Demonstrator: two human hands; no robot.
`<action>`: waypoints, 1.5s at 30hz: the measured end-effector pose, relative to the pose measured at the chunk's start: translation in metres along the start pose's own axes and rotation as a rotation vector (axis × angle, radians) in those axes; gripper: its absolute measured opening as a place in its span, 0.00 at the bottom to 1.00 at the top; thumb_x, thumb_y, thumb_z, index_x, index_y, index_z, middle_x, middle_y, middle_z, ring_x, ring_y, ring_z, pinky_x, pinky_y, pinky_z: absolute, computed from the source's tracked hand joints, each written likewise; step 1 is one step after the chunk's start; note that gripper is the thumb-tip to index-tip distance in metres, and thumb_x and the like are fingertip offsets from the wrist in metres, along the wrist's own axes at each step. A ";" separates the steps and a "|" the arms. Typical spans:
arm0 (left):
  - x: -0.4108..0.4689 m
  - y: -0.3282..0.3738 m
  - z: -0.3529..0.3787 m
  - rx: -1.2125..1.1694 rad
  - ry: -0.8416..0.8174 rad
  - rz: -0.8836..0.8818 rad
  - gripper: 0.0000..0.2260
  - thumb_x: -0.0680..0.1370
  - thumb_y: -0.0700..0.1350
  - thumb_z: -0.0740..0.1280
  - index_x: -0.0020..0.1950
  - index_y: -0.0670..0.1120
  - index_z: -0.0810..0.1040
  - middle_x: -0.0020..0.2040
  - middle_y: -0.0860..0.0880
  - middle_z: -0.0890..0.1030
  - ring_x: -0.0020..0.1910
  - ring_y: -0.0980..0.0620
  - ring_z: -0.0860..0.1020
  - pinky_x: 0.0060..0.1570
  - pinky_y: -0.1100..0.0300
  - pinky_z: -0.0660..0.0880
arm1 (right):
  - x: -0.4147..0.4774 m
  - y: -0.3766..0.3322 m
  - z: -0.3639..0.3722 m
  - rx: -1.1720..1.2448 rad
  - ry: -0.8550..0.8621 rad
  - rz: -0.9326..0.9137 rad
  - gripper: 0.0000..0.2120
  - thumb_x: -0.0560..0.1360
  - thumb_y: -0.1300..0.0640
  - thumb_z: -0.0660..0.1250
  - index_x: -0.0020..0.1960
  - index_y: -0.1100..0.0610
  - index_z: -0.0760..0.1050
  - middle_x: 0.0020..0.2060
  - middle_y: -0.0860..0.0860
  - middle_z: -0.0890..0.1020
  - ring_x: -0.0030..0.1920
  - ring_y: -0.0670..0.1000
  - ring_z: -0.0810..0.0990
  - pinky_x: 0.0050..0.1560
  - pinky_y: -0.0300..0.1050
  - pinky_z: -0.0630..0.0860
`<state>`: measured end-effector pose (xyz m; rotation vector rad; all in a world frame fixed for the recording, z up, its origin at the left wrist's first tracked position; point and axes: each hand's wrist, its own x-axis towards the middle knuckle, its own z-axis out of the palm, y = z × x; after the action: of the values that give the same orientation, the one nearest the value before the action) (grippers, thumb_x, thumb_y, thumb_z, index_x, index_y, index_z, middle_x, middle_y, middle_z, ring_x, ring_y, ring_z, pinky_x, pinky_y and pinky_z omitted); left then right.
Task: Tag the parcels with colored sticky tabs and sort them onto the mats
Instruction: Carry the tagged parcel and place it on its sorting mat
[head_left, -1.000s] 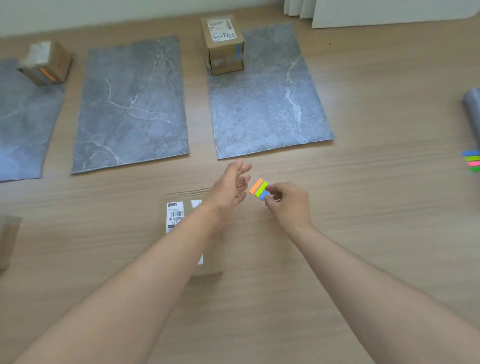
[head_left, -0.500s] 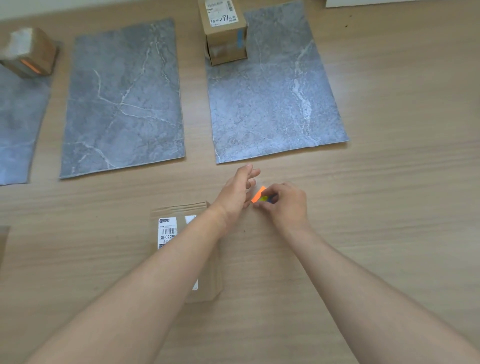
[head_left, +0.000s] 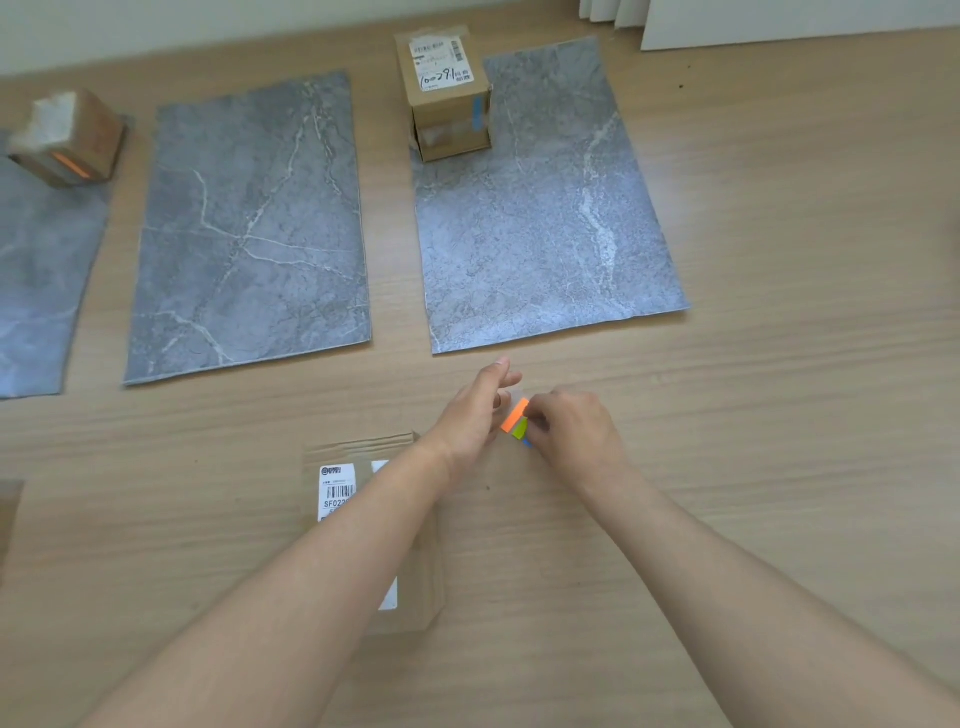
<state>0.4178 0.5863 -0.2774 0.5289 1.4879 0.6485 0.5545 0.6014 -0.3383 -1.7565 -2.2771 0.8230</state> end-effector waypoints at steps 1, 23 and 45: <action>0.001 0.000 0.000 -0.001 -0.003 -0.002 0.23 0.84 0.59 0.53 0.71 0.47 0.75 0.69 0.42 0.73 0.68 0.48 0.74 0.70 0.57 0.67 | 0.000 0.002 0.000 0.010 -0.005 0.011 0.05 0.74 0.59 0.70 0.42 0.59 0.82 0.37 0.57 0.82 0.40 0.62 0.79 0.36 0.46 0.63; -0.079 0.001 -0.021 -0.353 0.184 0.134 0.11 0.76 0.37 0.73 0.53 0.30 0.81 0.47 0.35 0.84 0.46 0.42 0.85 0.50 0.51 0.83 | -0.064 -0.058 -0.037 0.634 0.426 -0.076 0.05 0.74 0.65 0.74 0.48 0.57 0.85 0.47 0.48 0.86 0.45 0.44 0.85 0.49 0.31 0.78; -0.210 -0.176 -0.093 -0.074 0.274 0.349 0.02 0.76 0.36 0.72 0.45 0.36 0.83 0.41 0.39 0.85 0.38 0.47 0.84 0.49 0.45 0.83 | -0.236 -0.122 0.036 0.473 0.425 -0.395 0.06 0.71 0.60 0.78 0.48 0.56 0.86 0.50 0.47 0.85 0.50 0.43 0.83 0.50 0.44 0.80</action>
<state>0.3425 0.3088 -0.2469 0.6696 1.6340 1.0795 0.5072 0.3495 -0.2586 -1.1009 -1.8595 0.7402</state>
